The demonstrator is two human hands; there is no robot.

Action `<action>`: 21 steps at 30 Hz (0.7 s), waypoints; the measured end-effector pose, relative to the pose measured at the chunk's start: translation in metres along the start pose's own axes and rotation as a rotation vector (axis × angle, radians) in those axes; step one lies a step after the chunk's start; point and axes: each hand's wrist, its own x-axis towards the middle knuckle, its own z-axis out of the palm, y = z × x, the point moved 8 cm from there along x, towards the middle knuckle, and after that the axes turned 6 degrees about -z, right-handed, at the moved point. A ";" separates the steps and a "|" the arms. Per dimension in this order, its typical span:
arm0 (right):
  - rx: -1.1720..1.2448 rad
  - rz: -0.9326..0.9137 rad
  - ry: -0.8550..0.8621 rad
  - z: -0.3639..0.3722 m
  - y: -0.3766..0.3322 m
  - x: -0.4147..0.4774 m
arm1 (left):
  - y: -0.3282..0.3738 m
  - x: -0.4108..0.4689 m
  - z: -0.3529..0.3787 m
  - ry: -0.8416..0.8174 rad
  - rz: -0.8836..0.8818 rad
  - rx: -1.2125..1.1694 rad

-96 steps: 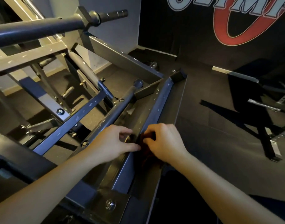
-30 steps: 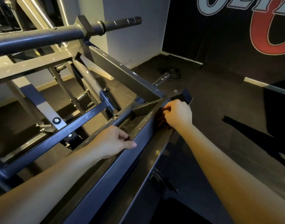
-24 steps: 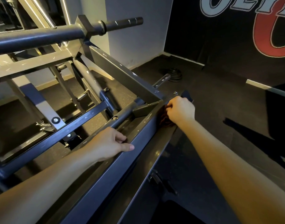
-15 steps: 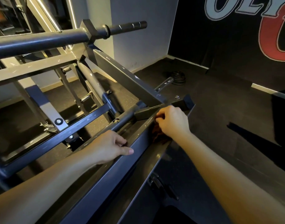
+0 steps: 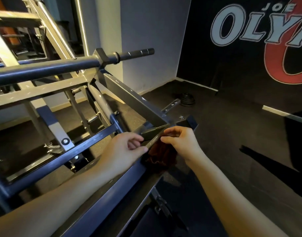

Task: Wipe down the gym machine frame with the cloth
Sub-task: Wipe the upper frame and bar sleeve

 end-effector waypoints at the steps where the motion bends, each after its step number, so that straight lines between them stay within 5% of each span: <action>1: 0.040 0.003 -0.005 0.002 -0.006 -0.005 | 0.017 -0.004 0.002 -0.005 0.075 -0.019; 4: 0.145 -0.019 0.013 0.004 -0.022 -0.013 | 0.045 -0.008 0.012 -0.037 0.168 0.019; 9: 0.376 -0.022 0.047 -0.003 -0.039 -0.021 | 0.053 0.004 0.001 0.107 0.083 -0.098; 14: 0.339 -0.101 0.040 -0.001 -0.050 -0.017 | 0.052 0.025 -0.008 0.162 0.020 -0.204; 21: 0.317 -0.135 0.068 0.022 -0.068 -0.020 | 0.030 0.056 -0.019 -0.041 0.011 -0.287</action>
